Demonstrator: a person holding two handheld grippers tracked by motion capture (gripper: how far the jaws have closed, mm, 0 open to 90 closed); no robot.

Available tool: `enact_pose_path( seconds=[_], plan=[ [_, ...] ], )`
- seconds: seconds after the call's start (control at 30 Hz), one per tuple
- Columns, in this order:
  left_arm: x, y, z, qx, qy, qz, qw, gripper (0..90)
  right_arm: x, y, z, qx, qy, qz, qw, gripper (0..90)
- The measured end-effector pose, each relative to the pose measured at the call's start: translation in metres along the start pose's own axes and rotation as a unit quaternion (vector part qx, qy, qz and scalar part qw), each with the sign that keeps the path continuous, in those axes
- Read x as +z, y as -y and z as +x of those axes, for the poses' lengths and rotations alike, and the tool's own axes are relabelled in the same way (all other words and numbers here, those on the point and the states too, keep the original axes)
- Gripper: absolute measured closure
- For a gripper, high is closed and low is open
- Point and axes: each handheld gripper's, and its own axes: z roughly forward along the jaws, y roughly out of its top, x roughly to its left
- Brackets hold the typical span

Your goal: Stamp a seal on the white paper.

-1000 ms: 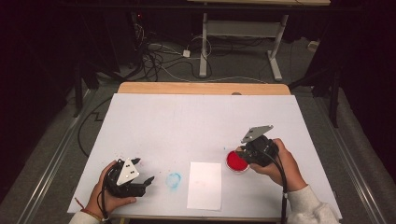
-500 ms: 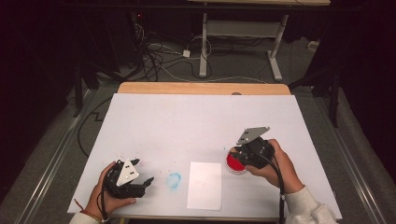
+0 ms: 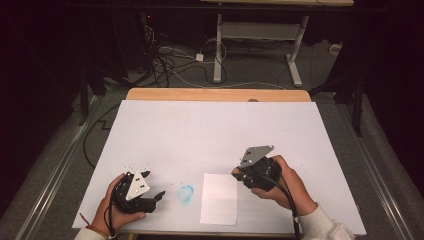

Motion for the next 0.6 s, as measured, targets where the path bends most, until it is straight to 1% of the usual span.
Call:
enact_pose_path(
  seconds=[0.07, 0.1, 0.13, 0.27, 0.3, 0.33, 0.37, 0.5, 0.57, 0.6],
  plan=[
    [0.001, 0.000, 0.000, -0.001, 0.001, 0.001, 1.0000, 19.9, 0.002, -0.002, 0.004, -0.006, -0.007, 0.001, 1.0000, 76.4],
    [0.001, 0.000, 0.000, 0.000, 0.002, 0.000, 1.0000, 19.9, 0.002, -0.002, 0.005, -0.004, -0.005, 0.002, 1.0000, 76.4],
    [0.000, 0.000, 0.000, 0.000, 0.002, -0.001, 1.0000, 19.9, 0.003, -0.002, 0.005, -0.008, -0.006, 0.002, 0.9999, 76.4],
    [0.001, 0.000, 0.000, 0.001, 0.002, 0.001, 1.0000, 19.6, 0.006, -0.003, 0.009, -0.011, -0.010, 0.007, 0.9999, 76.4],
    [0.001, 0.000, -0.001, -0.004, 0.003, 0.004, 1.0000, 19.3, 0.008, -0.003, 0.010, -0.011, -0.011, 0.007, 0.9998, 76.4],
    [0.001, 0.000, -0.001, -0.005, 0.004, 0.005, 1.0000, 19.2, 0.009, -0.004, 0.011, -0.011, -0.012, 0.008, 0.9998, 76.4],
    [0.001, 0.000, 0.000, 0.000, 0.002, 0.003, 1.0000, 19.1, 0.011, -0.004, 0.013, -0.009, -0.013, 0.009, 0.9998, 76.4],
    [0.001, -0.001, 0.000, 0.002, 0.003, 0.004, 1.0000, 18.7, 0.019, -0.006, 0.019, -0.016, -0.027, 0.016, 0.9994, 76.4],
    [0.002, -0.001, 0.000, 0.001, 0.001, 0.006, 1.0000, 18.7, 0.024, -0.006, 0.023, -0.020, -0.028, 0.022, 0.9992, 76.4],
    [0.002, 0.000, 0.000, -0.006, 0.003, 0.009, 0.9999, 18.7, 0.026, -0.007, 0.025, -0.026, -0.031, 0.026, 0.9989, 76.4]
  ],
)
